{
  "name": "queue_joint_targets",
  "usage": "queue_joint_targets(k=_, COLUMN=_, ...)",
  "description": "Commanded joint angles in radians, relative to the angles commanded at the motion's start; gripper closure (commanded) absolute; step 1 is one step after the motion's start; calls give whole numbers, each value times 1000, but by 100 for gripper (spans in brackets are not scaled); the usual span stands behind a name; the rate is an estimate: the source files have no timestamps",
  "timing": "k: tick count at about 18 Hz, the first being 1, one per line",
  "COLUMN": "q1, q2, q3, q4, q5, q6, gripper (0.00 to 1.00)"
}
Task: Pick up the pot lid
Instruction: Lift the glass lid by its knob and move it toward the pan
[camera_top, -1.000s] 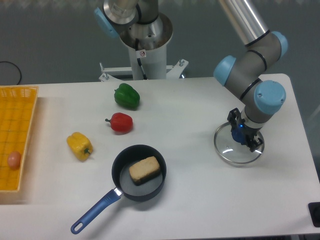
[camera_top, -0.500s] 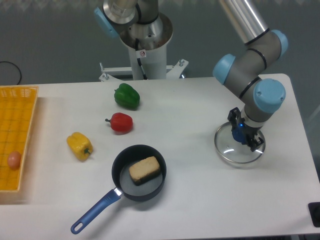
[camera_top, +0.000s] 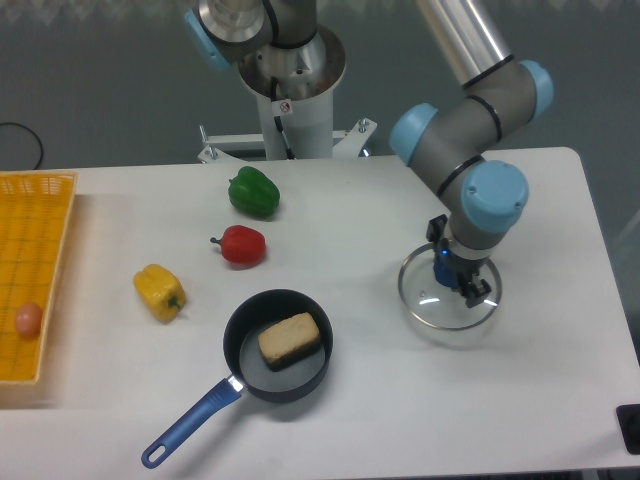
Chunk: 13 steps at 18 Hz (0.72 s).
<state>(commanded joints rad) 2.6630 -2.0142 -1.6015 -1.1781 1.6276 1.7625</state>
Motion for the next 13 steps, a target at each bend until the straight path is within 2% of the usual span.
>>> queue_joint_targets(k=9, q1=-35, q2=32, q3=23, q4=-46, q5=0, q6=2, gripper=41)
queue_joint_targets(k=13, q1=-37, q2=32, q3=26, q4=-49, q5=0, q6=2, gripper=40)
